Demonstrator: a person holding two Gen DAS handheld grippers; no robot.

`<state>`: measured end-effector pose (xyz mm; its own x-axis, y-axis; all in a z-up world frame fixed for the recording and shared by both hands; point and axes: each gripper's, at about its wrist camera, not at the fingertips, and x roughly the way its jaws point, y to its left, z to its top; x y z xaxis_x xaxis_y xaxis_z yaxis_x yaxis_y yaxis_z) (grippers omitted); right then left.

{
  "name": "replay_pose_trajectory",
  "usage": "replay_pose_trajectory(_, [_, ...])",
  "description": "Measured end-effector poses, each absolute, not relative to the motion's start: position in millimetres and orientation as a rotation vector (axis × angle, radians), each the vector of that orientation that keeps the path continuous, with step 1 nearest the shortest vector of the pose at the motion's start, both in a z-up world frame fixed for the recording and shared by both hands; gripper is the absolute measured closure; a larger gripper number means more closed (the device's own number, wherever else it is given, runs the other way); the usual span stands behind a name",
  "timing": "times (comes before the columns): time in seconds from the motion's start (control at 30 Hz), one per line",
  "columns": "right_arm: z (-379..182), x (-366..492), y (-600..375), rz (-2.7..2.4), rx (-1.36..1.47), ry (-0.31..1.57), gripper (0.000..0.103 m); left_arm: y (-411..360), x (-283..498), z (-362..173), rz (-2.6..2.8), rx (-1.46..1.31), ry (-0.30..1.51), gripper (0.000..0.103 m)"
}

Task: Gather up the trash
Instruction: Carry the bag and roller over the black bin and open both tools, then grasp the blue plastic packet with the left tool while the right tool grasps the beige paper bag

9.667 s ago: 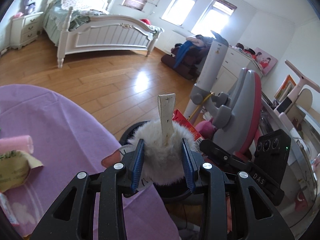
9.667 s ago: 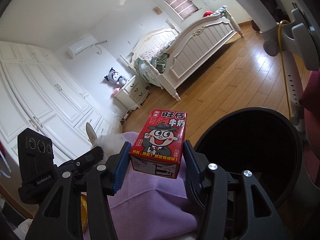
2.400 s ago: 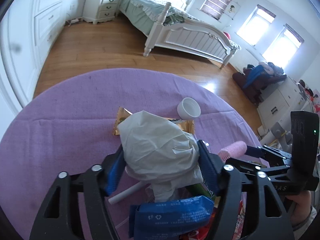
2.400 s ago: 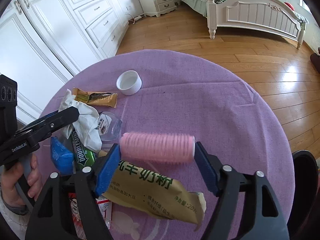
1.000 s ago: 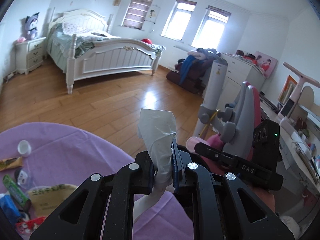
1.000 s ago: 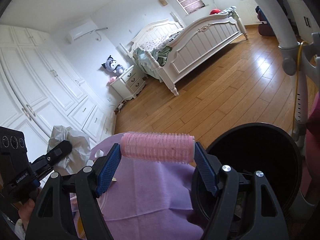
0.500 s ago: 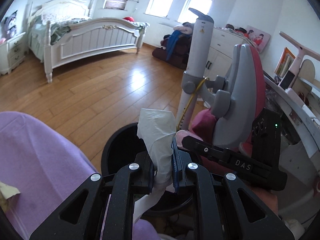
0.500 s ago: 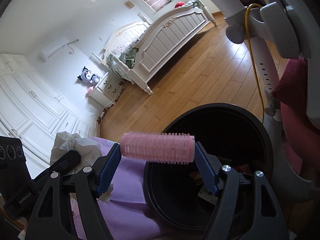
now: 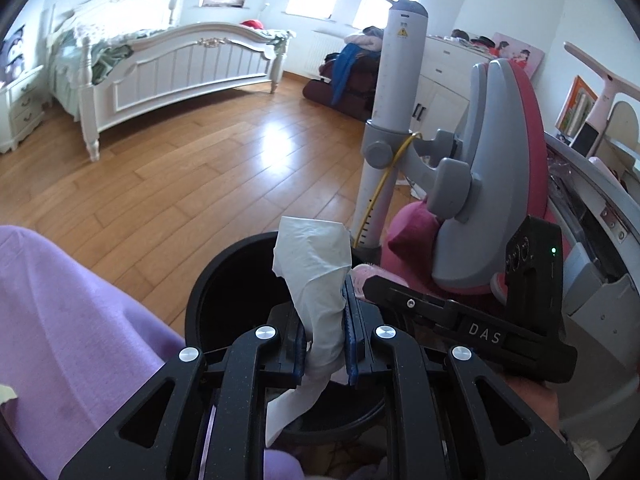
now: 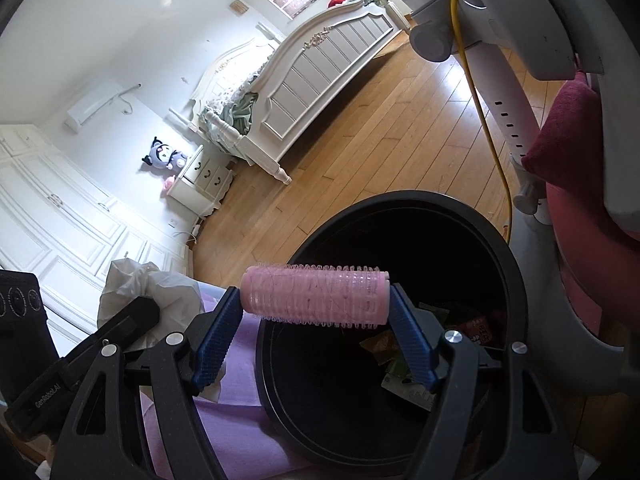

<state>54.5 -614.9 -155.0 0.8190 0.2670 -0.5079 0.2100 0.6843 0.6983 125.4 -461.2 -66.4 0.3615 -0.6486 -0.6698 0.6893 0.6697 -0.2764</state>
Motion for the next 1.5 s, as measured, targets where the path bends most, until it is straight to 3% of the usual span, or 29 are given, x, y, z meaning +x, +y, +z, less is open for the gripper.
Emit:
replay_pose_trajectory(0.03, [-156, 55, -616, 0.033, 0.834, 0.632, 0.029, -462, 126, -66, -0.862, 0.056, 0.839, 0.088])
replay_pose_trajectory(0.07, [-156, 55, -617, 0.029, 0.837, 0.636, 0.029, -463, 126, -67, -0.861, 0.058, 0.84, 0.081])
replay_pose_trajectory(0.1, [-155, 54, -617, 0.024, 0.842, 0.637, 0.029, -463, 126, -66, -0.858, 0.057, 0.839, 0.063])
replay_pose_trajectory(0.17, [-154, 51, -617, 0.017, 0.853, 0.636, 0.024, -461, 123, -63, -0.831, 0.041, 0.812, 0.037])
replay_pose_trajectory(0.27, [-150, 48, -616, 0.01, 0.842, 0.63, 0.022, -457, 121, -56, -0.819, 0.033, 0.794, 0.024])
replay_pose_trajectory(0.4, [-144, 46, -607, 0.026, 0.832, 0.627, 0.022, -446, 116, -47, -0.8, 0.023, 0.777, 0.016])
replay_pose_trajectory(0.77, [-113, 52, -547, 0.136, 0.726, 0.642, 0.022, -367, 106, -20, -0.693, -0.073, 0.75, 0.015])
replay_pose_trajectory(1.03, [-77, 67, -473, 0.28, 0.603, 0.66, 0.022, -265, 97, 2, -0.545, -0.135, 0.699, 0.015])
replay_pose_trajectory(1.13, [-66, 77, -439, 0.345, 0.534, 0.673, 0.022, -217, 96, 5, -0.456, -0.155, 0.683, 0.01])
replay_pose_trajectory(1.5, [-43, 119, -328, 0.503, 0.195, 0.721, 0.022, -54, 107, -31, -0.197, -0.254, 0.772, 0.01])
